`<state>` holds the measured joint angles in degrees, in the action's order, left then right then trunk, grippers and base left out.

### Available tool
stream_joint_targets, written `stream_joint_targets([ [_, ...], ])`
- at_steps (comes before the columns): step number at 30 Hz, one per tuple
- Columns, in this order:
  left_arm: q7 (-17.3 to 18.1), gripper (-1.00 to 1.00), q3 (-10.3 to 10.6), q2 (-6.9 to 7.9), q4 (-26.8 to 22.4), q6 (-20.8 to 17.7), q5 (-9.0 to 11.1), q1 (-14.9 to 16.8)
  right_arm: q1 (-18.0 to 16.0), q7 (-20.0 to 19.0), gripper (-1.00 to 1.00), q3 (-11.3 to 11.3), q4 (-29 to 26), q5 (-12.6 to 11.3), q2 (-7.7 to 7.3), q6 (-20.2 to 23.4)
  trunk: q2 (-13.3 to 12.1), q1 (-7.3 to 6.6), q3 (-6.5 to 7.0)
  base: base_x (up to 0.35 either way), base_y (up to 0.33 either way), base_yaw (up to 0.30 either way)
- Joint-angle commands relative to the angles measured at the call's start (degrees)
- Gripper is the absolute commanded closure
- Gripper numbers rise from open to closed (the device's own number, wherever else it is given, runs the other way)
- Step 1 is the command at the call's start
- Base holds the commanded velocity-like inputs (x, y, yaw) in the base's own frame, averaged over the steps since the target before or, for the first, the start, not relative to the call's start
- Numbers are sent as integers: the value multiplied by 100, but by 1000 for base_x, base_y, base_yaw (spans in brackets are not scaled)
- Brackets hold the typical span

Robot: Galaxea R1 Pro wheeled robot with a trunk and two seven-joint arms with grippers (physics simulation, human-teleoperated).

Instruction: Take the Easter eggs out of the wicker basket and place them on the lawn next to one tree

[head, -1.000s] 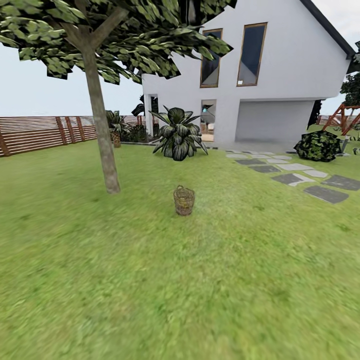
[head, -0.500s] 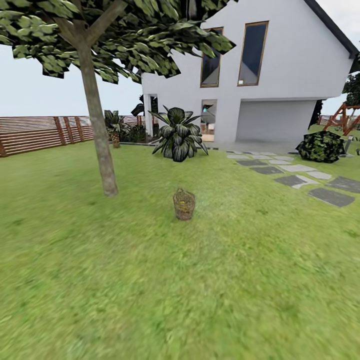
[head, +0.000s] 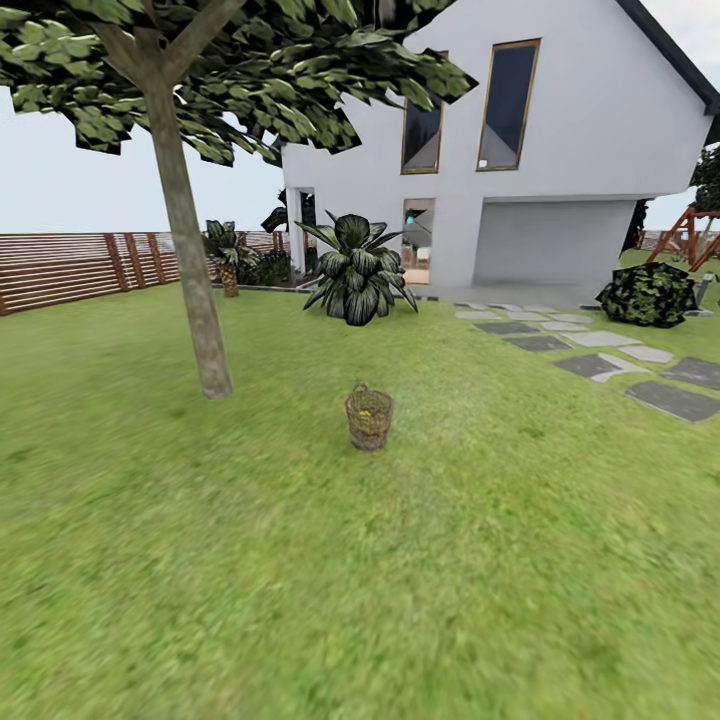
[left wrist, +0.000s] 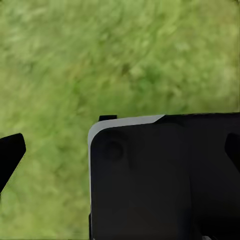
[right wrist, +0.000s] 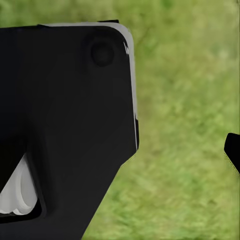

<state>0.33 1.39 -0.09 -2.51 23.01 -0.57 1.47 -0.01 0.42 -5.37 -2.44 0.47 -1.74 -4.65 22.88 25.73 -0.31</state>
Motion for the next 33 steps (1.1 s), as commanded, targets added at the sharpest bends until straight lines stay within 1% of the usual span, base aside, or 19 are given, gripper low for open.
stream_joint_targets([
  [1,2,-100,10,0,5,19,-5,2,0,2,-100,-40,0,8,0,-18,4,6,-3,336,0,0],
  [28,-5,-100,10,0,5,19,-5,2,-1,2,-100,-27,-2,14,15,-18,4,6,-3,336,0,0],
  [33,-20,-100,10,0,5,19,-5,2,-1,-11,-100,-27,-2,14,4,-18,4,6,-3,335,-67,0],
])
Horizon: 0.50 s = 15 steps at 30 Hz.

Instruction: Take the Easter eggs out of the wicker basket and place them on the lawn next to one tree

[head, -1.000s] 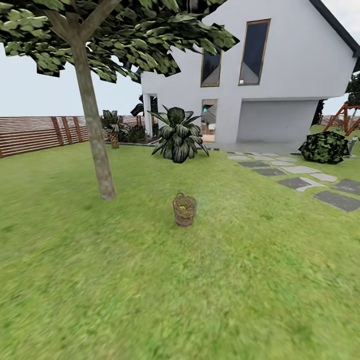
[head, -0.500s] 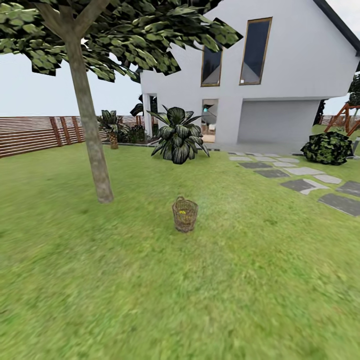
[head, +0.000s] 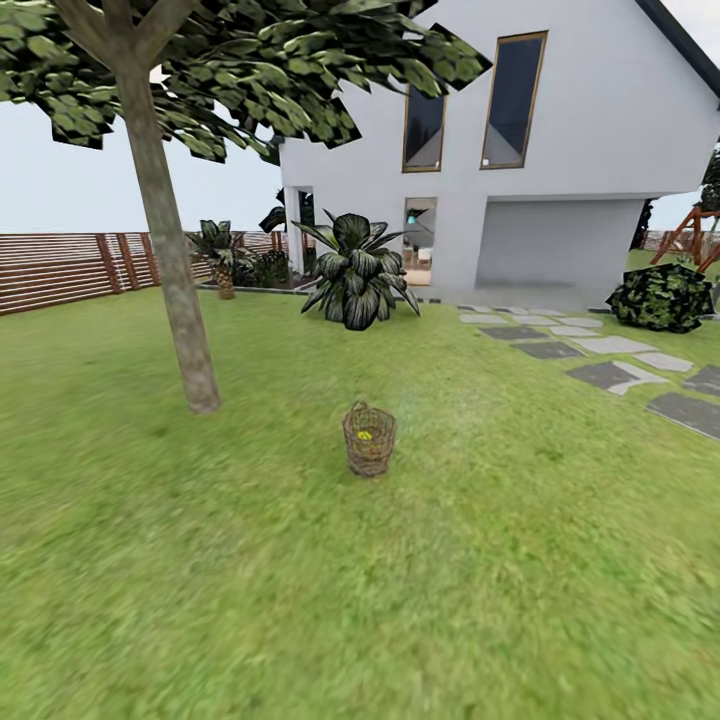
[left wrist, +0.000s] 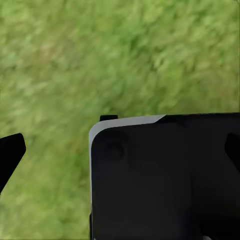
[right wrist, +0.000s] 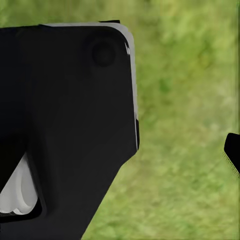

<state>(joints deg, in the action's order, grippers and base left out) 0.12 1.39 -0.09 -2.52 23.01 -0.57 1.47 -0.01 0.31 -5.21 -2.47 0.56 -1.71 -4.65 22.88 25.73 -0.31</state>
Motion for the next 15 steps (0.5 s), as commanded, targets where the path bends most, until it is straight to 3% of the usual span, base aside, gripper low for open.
stream_joint_targets([
  [1,0,-100,10,0,5,19,-5,2,0,-8,-100,-43,1,6,2,-18,4,6,-3,332,-98,0],
  [15,-3,-100,10,0,5,19,-5,2,-3,-40,-100,-55,1,6,12,-18,4,6,-3,313,-147,0],
])
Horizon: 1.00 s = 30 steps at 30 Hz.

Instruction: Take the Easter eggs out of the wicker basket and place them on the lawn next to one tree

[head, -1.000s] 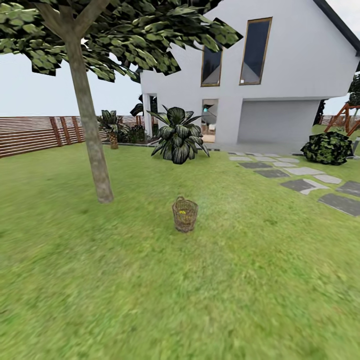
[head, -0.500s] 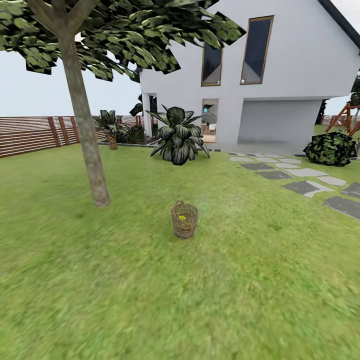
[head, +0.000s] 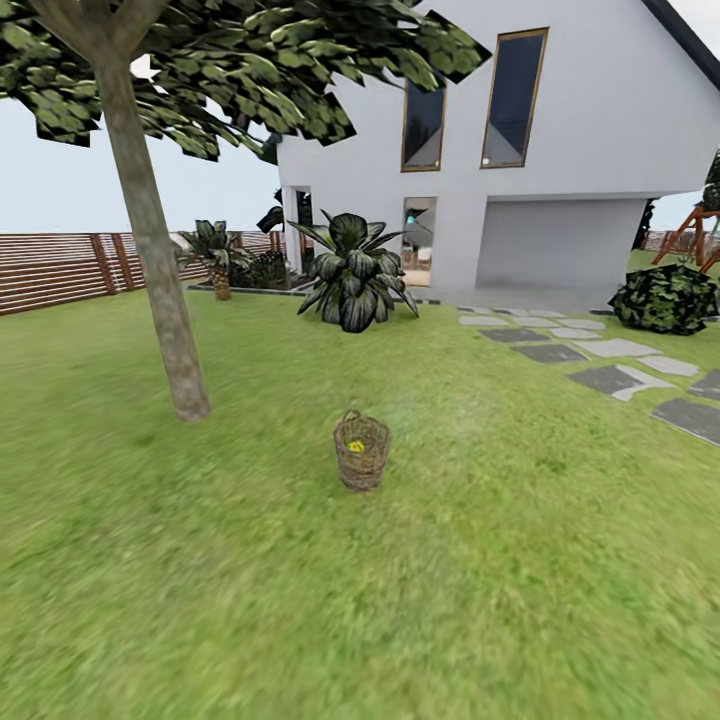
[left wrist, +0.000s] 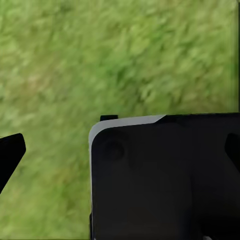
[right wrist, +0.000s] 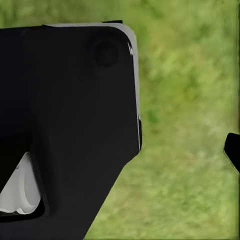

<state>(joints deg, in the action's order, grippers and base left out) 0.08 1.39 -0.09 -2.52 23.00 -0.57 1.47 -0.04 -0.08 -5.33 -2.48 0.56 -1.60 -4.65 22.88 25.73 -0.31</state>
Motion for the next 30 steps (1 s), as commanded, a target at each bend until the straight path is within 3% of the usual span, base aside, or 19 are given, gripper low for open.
stream_joint_targets([
  [1,0,-100,10,0,6,30,-5,2,1,-1,-100,-44,2,3,1,-18,4,5,-3,300,-174,0],
  [7,-11,-100,10,0,6,135,-11,2,1,-6,-100,-56,2,-16,-5,-18,4,5,-3,299,-176,-68],
  [20,-17,-100,10,0,6,160,-13,2,1,-9,-100,-48,2,-20,1,-18,4,5,-3,297,-178,-235],
  [30,-17,-100,10,0,6,160,-12,2,2,-9,-100,-55,2,-20,9,-18,4,5,-3,297,-178,-49],
])
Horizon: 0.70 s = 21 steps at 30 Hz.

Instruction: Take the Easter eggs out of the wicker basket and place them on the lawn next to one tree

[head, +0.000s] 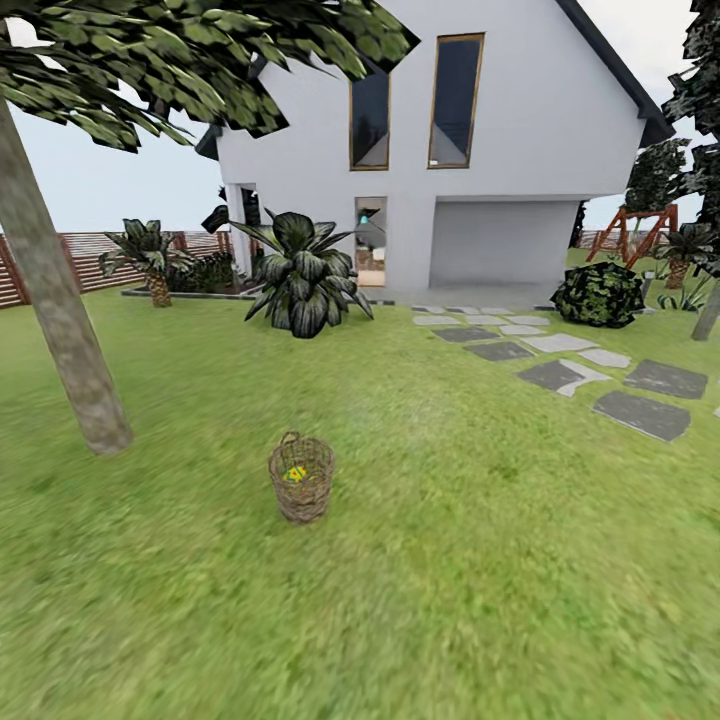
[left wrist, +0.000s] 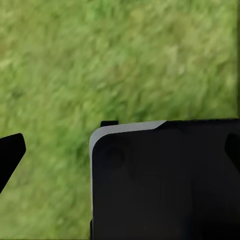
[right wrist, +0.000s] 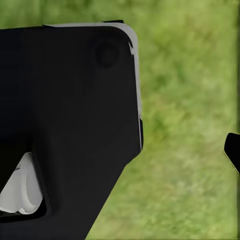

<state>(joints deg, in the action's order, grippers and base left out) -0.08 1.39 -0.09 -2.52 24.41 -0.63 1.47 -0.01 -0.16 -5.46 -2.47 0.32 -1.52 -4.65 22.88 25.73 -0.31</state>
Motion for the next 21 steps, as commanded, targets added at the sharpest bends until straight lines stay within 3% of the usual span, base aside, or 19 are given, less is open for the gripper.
stream_joint_targets([
  [1,-1,-100,10,0,6,20,-6,2,-2,-2,-100,-42,1,3,1,-18,4,5,-3,297,-178,-8],
  [21,-1,-100,10,0,6,28,-3,2,-1,-2,-100,-42,-6,3,6,-18,4,5,-3,291,-184,-1],
])
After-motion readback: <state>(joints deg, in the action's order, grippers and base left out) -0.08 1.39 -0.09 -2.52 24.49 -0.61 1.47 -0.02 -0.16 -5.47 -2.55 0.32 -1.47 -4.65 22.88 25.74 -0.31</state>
